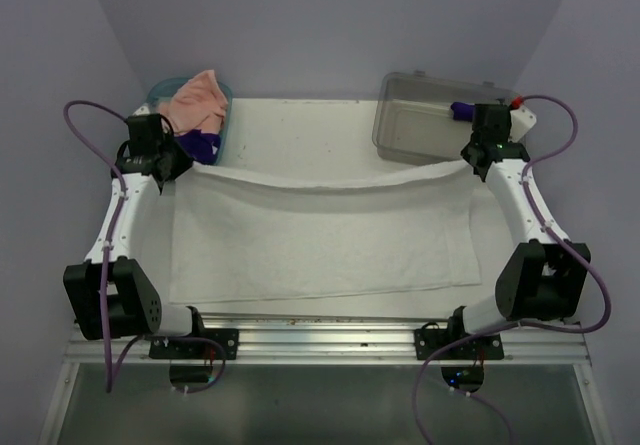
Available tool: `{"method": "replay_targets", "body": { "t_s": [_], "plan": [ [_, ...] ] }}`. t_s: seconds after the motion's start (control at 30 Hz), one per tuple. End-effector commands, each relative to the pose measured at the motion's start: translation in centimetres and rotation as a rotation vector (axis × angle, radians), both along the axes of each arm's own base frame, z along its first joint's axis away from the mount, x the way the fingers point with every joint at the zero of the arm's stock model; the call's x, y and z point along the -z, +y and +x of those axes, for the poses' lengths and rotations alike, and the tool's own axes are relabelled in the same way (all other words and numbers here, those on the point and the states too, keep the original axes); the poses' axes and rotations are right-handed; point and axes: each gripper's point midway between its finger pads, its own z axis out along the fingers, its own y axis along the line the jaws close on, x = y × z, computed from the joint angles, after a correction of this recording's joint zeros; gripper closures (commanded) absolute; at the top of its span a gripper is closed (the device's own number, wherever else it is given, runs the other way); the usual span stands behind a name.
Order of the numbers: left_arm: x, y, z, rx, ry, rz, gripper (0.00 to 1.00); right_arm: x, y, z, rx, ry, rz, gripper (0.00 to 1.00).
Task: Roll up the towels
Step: Flatten the towel, then fold the towel
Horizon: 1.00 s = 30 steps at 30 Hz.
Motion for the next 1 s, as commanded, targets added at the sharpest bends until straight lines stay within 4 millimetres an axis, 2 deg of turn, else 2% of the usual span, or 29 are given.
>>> {"method": "replay_targets", "body": {
  "t_s": [0.0, 0.03, 0.07, 0.1, 0.17, 0.2, 0.3, 0.4, 0.43, 0.47, 0.5, 0.53, 0.6, 0.63, 0.67, 0.73, 0.77, 0.83, 0.87, 0.9, 0.97],
  "plan": [
    [-3.7, 1.6, 2.4, -0.007, -0.114, 0.04, 1.0, -3.6, -1.6, 0.5, 0.036, -0.12, 0.031, 1.0],
    [-4.0, 1.1, 2.9, 0.014, -0.127, 0.001, 1.0, -3.7, -1.7, 0.7, 0.033, -0.13, 0.037, 1.0],
    [-5.2, 1.2, 3.6, 0.012, -0.152, -0.008, 1.0, -3.9, -1.6, 1.0, 0.028, -0.14, 0.041, 1.0],
    [-4.7, 1.3, 4.1, 0.004, -0.136, -0.021, 1.0, -3.6, -1.6, 1.4, 0.024, -0.132, 0.047, 1.0],
    [-5.2, 0.9, 4.8, 0.013, -0.151, -0.044, 1.0, -3.8, -1.5, 2.0, 0.017, -0.129, 0.053, 1.0],
    [-5.2, 1.0, 4.9, 0.013, -0.154, -0.044, 1.0, -3.3, -1.5, 2.1, 0.017, -0.108, 0.055, 1.0],
    [-4.9, 1.4, 4.3, 0.001, -0.134, -0.023, 1.0, -3.7, -1.3, 1.9, 0.0, -0.103, 0.055, 1.0],
    [-4.2, 1.8, 2.4, -0.016, -0.089, 0.013, 1.0, -3.6, -1.0, 0.3, -0.015, -0.081, 0.055, 1.0],
    [-3.8, 2.0, 1.7, -0.021, -0.069, 0.023, 1.0, -3.8, -1.0, -0.9, -0.016, -0.081, 0.049, 1.0],
    [-3.0, 1.8, 0.4, -0.018, -0.028, 0.019, 1.0, -3.7, -1.0, -1.7, -0.025, -0.065, 0.039, 1.0],
    [-2.6, 1.7, -0.4, -0.016, -0.008, 0.018, 1.0, -3.3, -0.8, -2.6, -0.036, -0.041, 0.042, 1.0],
    [-1.4, 2.3, -1.6, -0.048, 0.038, 0.042, 1.0, -2.7, -0.6, -4.0, -0.045, -0.024, 0.046, 1.0],
    [-1.1, 2.3, -3.7, -0.062, 0.057, 0.049, 1.0, -1.3, -0.1, -6.0, -0.039, 0.018, 0.079, 1.0],
    [0.6, 2.0, -5.1, -0.064, 0.096, 0.044, 1.0, 0.6, 0.2, -7.4, -0.03, 0.06, 0.1, 1.0],
    [0.5, 1.8, -6.2, -0.067, 0.094, 0.04, 1.0, 0.5, 0.5, -8.4, -0.021, 0.045, 0.117, 1.0],
    [1.8, 1.8, -8.0, -0.089, 0.143, 0.036, 1.0, 1.6, 1.1, -9.6, -0.009, 0.049, 0.163, 1.0],
    [2.9, 1.6, -9.4, -0.098, 0.181, 0.033, 1.0, 2.1, 1.2, -10.9, 0.008, 0.065, 0.177, 1.0],
    [4.8, 1.8, -11.0, -0.131, 0.228, 0.034, 1.0, 2.9, 1.5, -12.4, 0.01, 0.083, 0.189, 1.0],
    [5.2, 1.8, -11.5, -0.14, 0.239, 0.031, 1.0, 3.3, 1.4, -13.3, 0.026, 0.098, 0.191, 1.0],
    [5.7, 1.9, -11.8, -0.155, 0.251, 0.019, 1.0, 2.7, 1.5, -14.0, 0.025, 0.072, 0.19, 1.0],
    [6.8, 1.8, -12.6, -0.173, 0.29, 0.005, 1.0, 3.9, 1.6, -15.5, 0.033, 0.1, 0.199, 1.0]
  ]
}}
